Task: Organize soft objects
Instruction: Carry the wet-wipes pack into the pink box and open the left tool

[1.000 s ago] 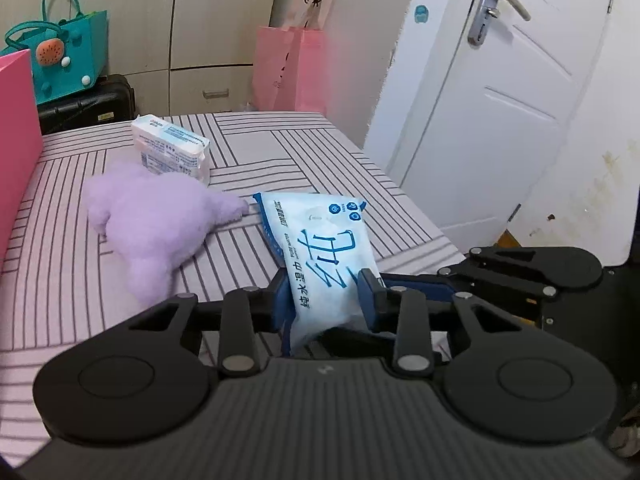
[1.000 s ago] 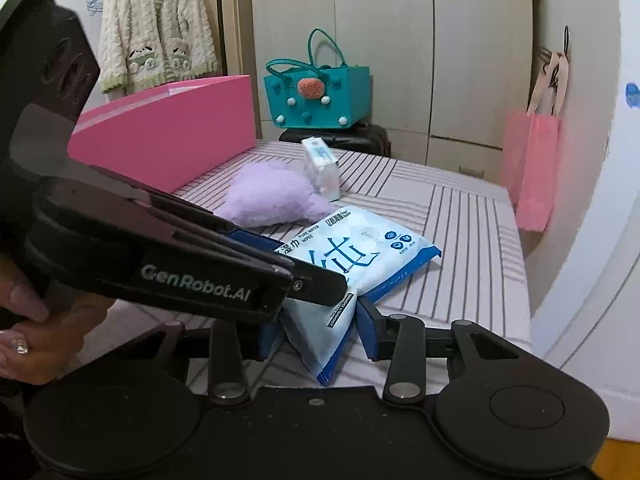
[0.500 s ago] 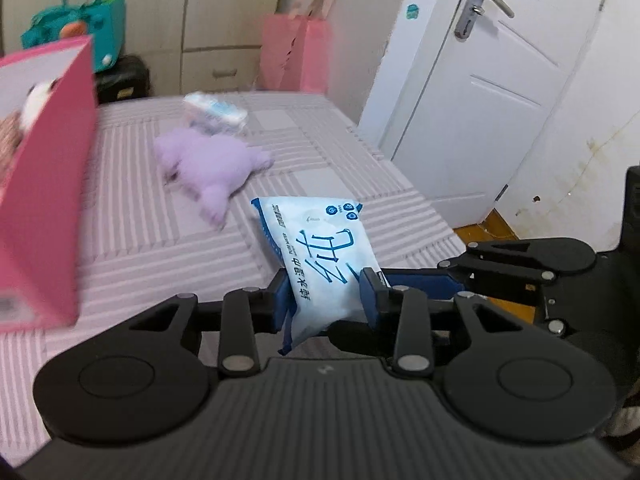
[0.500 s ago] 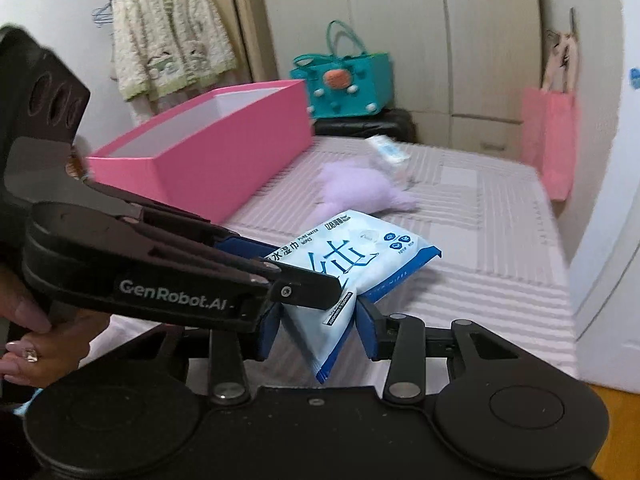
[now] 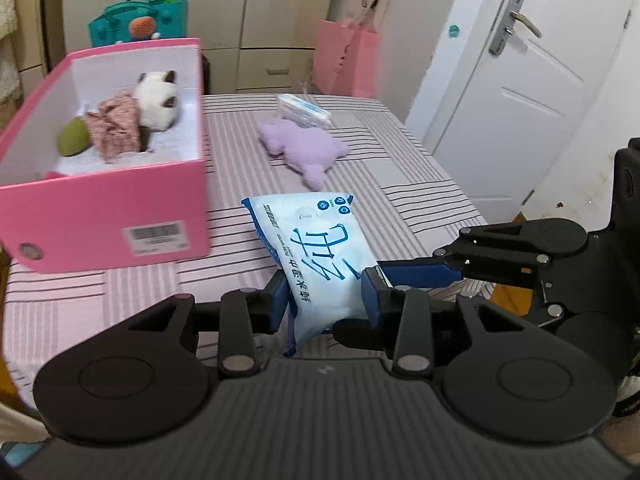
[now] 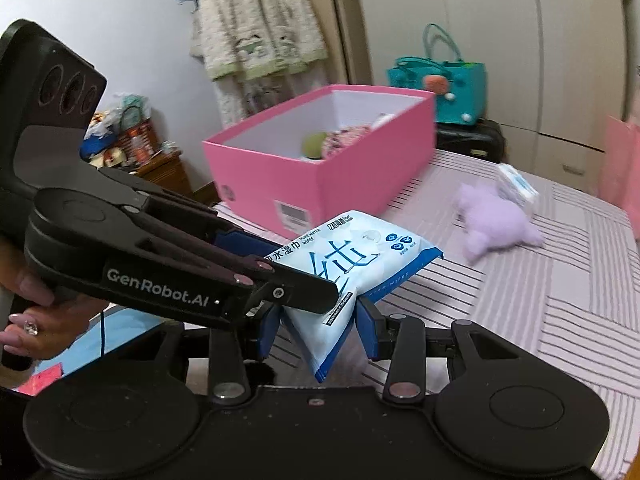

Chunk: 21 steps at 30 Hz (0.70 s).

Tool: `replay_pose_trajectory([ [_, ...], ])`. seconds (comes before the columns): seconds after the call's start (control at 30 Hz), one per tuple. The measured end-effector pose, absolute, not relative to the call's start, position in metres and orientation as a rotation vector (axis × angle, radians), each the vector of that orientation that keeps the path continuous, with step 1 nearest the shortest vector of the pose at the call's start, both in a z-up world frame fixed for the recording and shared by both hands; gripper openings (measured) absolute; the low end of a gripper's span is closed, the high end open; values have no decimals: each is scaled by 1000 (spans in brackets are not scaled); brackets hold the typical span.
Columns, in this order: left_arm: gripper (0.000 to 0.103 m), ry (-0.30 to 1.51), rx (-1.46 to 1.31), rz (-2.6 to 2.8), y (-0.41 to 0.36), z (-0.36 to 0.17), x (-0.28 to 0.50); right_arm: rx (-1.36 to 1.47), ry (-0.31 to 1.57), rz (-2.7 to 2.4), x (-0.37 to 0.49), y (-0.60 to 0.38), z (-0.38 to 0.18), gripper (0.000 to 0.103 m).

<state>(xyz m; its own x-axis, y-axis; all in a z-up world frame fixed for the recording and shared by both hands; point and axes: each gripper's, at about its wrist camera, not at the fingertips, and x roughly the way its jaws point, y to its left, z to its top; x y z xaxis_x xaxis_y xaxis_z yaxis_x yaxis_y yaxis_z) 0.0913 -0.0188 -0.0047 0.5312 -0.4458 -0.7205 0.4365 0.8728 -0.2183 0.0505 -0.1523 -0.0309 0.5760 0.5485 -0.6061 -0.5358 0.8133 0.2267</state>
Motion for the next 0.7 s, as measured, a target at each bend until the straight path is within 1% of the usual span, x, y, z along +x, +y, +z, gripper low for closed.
replay_pose_trajectory([
  [0.23, 37, 804, -32, -478, 12, 20, 87, -12, 679, 677, 54, -125, -6, 47],
  [0.7, 38, 687, -65, -420, 43, 66, 132, 2, 587, 717, 112, -106, 40, 47],
])
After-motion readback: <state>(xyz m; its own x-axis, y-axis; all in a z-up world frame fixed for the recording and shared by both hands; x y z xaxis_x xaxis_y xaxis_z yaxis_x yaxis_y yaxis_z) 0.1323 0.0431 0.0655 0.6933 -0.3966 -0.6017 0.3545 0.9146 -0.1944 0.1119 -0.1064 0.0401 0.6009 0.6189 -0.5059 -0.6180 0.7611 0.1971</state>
